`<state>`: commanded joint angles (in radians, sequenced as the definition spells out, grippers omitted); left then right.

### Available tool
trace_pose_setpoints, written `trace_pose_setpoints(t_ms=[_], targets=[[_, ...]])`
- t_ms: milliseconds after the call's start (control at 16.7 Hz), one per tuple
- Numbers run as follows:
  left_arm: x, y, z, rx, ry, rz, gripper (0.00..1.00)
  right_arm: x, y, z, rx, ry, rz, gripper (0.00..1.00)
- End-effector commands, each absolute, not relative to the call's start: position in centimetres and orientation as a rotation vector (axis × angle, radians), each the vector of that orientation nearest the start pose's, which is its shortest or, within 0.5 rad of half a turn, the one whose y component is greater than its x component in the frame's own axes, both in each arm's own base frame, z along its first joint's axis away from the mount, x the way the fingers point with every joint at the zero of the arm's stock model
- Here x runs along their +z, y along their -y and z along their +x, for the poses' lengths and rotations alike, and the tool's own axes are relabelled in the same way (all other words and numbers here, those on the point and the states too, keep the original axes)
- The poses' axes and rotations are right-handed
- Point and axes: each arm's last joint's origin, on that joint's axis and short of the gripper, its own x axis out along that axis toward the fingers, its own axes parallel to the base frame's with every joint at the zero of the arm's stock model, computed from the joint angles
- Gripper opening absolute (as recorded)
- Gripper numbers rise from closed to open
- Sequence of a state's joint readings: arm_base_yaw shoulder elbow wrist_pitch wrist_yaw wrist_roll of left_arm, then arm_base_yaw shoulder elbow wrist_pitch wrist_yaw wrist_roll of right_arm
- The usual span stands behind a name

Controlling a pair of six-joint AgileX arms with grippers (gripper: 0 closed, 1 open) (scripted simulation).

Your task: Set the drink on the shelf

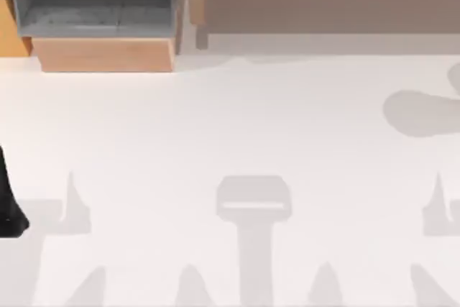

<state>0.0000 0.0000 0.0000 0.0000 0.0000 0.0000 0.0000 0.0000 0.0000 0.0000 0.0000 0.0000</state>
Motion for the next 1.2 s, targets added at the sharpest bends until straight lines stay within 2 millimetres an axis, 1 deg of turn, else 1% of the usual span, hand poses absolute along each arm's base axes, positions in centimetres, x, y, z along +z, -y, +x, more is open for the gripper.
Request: trace_pose_setpoints(t_ms=[300,540,720,900,1020,1200], targets=[[16.0,0.1,10.6,0.0,0.0,0.0,1.0,16.3,0.2,10.9,0.001,0.003,-0.002,1.0],[16.0,0.1,10.6,0.0,0.0,0.0,1.0,17.0,0.6,12.4,-0.005,-0.004,-0.009,1.0],[16.0,0.1,10.6,0.0,0.0,0.0,1.0,17.5,1.1,14.5,-0.011,-0.019,-0.014,1.0],[16.0,0.1,10.6,0.0,0.0,0.0,1.0,17.4,1.9,17.2,-0.016,-0.028,-0.018,1.0],[16.0,0.1,10.6,0.0,0.0,0.0,1.0,16.9,2.6,19.1,-0.018,-0.033,-0.02,1.0],[16.0,0.1,10.6,0.0,0.0,0.0,1.0,15.1,3.6,21.6,-0.019,-0.044,-0.02,1.0]])
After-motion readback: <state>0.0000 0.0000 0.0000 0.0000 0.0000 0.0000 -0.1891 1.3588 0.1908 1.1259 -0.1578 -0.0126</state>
